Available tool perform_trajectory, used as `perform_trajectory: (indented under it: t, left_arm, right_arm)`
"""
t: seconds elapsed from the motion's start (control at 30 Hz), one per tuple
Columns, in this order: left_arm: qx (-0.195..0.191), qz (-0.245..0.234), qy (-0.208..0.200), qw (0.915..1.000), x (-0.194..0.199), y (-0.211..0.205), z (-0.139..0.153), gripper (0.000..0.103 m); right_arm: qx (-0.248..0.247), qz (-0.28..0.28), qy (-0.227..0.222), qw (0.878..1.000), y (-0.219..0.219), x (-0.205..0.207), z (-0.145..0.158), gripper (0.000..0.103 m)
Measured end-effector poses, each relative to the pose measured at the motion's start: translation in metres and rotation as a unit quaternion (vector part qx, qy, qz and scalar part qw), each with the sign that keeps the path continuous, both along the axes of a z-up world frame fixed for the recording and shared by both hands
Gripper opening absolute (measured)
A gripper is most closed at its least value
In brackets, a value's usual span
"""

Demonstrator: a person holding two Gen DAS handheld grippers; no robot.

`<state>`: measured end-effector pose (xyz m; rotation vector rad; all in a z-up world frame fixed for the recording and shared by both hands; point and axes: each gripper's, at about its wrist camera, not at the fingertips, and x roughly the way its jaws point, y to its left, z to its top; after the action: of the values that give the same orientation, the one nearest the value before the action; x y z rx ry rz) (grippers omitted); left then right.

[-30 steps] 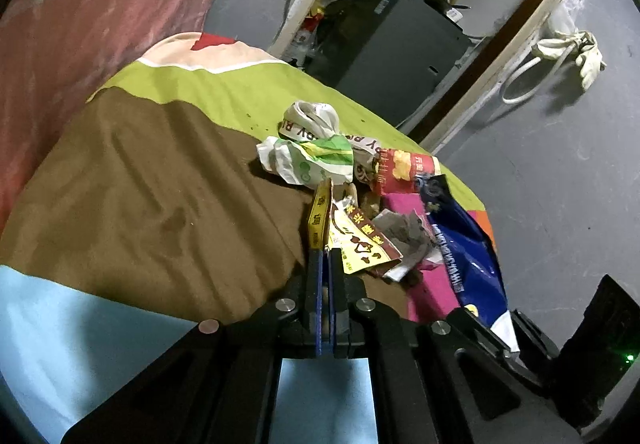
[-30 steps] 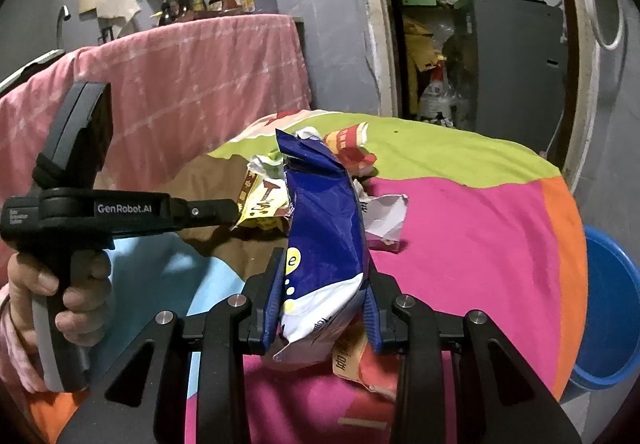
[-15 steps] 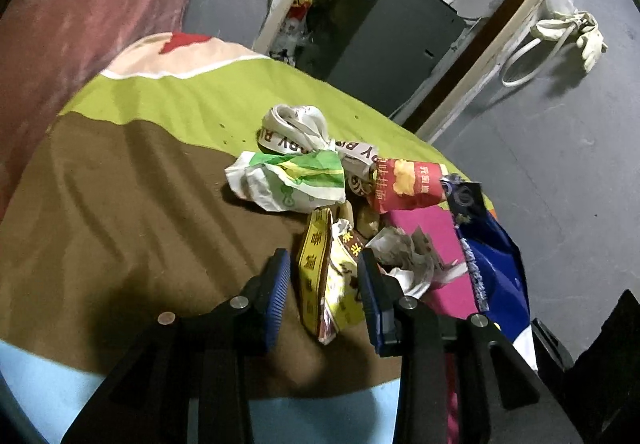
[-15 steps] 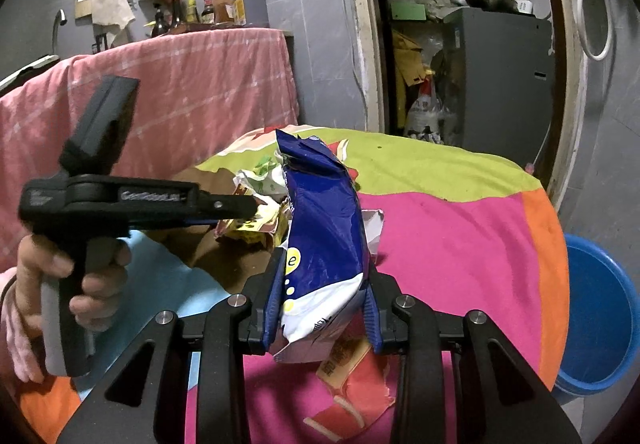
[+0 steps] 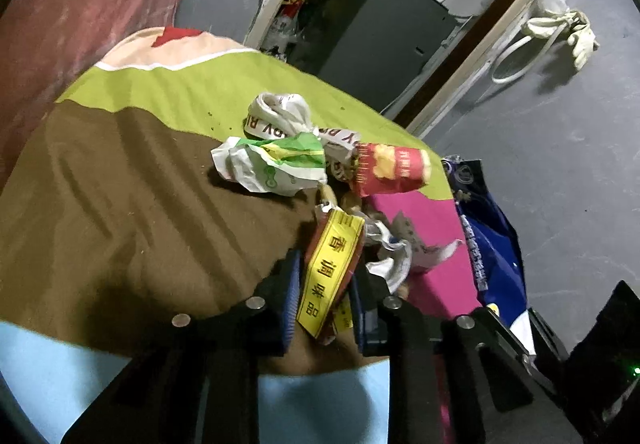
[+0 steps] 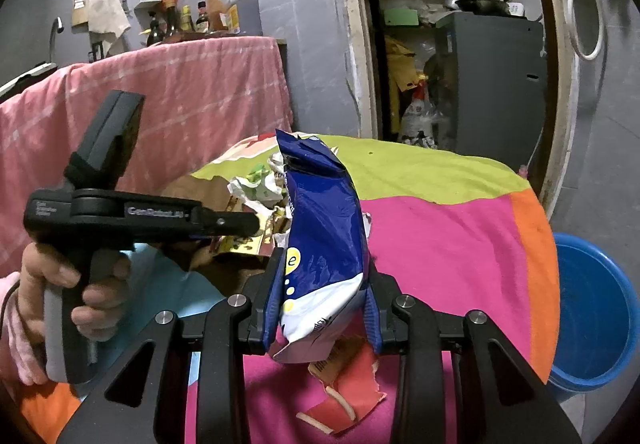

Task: Collect trash
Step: 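Lift both held wrappers off the bed toward the blue bucket, then open both tools over the blue bucket to drop the wrappers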

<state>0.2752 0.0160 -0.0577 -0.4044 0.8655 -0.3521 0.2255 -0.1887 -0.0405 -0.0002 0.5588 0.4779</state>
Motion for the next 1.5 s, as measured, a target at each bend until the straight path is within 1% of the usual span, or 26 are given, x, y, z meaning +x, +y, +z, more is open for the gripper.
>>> perform_trajectory:
  t: [0.13,0.23,0.37,0.5,0.57,0.63,0.67,0.7,0.77,0.87,0.93,0.97,1.03,1.07,1.13,1.27,1.33,1.43,1.5]
  left_arm:
    - [0.014,0.015,-0.028,0.9994,-0.025,-0.003,0.009,0.018]
    - [0.02,0.038,-0.059,0.9974,-0.048,-0.001,0.019,0.018]
    - [0.042,0.066,-0.118,0.9899,-0.077,-0.002,0.039,0.018]
    - [0.064,0.084,-0.193,0.9755,-0.099,-0.014,0.067,0.018]
    - [0.067,0.086,-0.223,0.9686,-0.104,-0.021,0.08,0.018]
    - [0.071,0.087,-0.258,0.9596,-0.111,-0.033,0.092,0.018]
    - [0.071,0.086,-0.269,0.9566,-0.11,-0.037,0.095,0.018]
    - [0.072,0.087,-0.285,0.9518,-0.112,-0.045,0.1,0.018]
    - [0.066,0.084,-0.316,0.9426,-0.114,-0.059,0.108,0.018]
    - [0.057,0.078,-0.356,0.9295,-0.118,-0.085,0.12,0.018]
    - [0.049,0.076,-0.384,0.9187,-0.116,-0.108,0.125,0.018]
    - [0.046,0.075,-0.391,0.916,-0.114,-0.115,0.127,0.018]
    - [0.039,0.069,-0.405,0.9108,-0.108,-0.143,0.129,0.018]
    - [0.036,0.065,-0.406,0.9108,-0.105,-0.152,0.13,0.019]
    - [0.029,0.052,-0.401,0.9144,-0.096,-0.172,0.128,0.018]
    - [0.026,0.022,-0.38,0.9243,-0.074,-0.218,0.117,0.018]
    - [0.026,0.003,-0.36,0.9327,-0.063,-0.24,0.11,0.019]
    - [0.031,-0.021,-0.316,0.9481,-0.041,-0.268,0.094,0.019]
    - [0.039,-0.037,-0.289,0.9557,-0.026,-0.283,0.085,0.019]
  right_arm:
    - [0.015,0.002,-0.017,1.0,-0.003,-0.008,0.005,0.032]
    - [0.037,0.013,-0.036,0.999,-0.004,-0.014,0.012,0.032]
    - [0.059,0.023,-0.069,0.996,-0.003,-0.021,0.029,0.032]
    - [0.075,0.019,-0.112,0.991,-0.006,-0.029,0.053,0.032]
    - [0.081,0.011,-0.14,0.987,-0.012,-0.035,0.069,0.032]
    - [0.078,-0.001,-0.164,0.983,-0.018,-0.038,0.08,0.032]
    - [0.079,-0.011,-0.179,0.981,-0.024,-0.041,0.088,0.032]
    - [0.08,-0.018,-0.189,0.979,-0.03,-0.043,0.093,0.032]
    - [0.08,-0.038,-0.21,0.974,-0.045,-0.047,0.102,0.032]
    - [0.067,-0.077,-0.248,0.963,-0.07,-0.054,0.114,0.032]
    - [0.056,-0.099,-0.269,0.956,-0.087,-0.057,0.12,0.032]
    - [0.05,-0.109,-0.278,0.953,-0.093,-0.058,0.121,0.032]
    - [0.033,-0.132,-0.298,0.945,-0.11,-0.061,0.125,0.032]
    - [0.023,-0.145,-0.306,0.941,-0.121,-0.062,0.126,0.032]
    - [0.009,-0.165,-0.313,0.935,-0.14,-0.063,0.125,0.032]
    - [-0.003,-0.21,-0.301,0.93,-0.181,-0.054,0.113,0.033]
    - [-0.008,-0.223,-0.287,0.932,-0.199,-0.048,0.102,0.033]
    - [-0.011,-0.238,-0.256,0.937,-0.221,-0.037,0.083,0.033]
    - [-0.012,-0.247,-0.233,0.94,-0.233,-0.029,0.069,0.033]
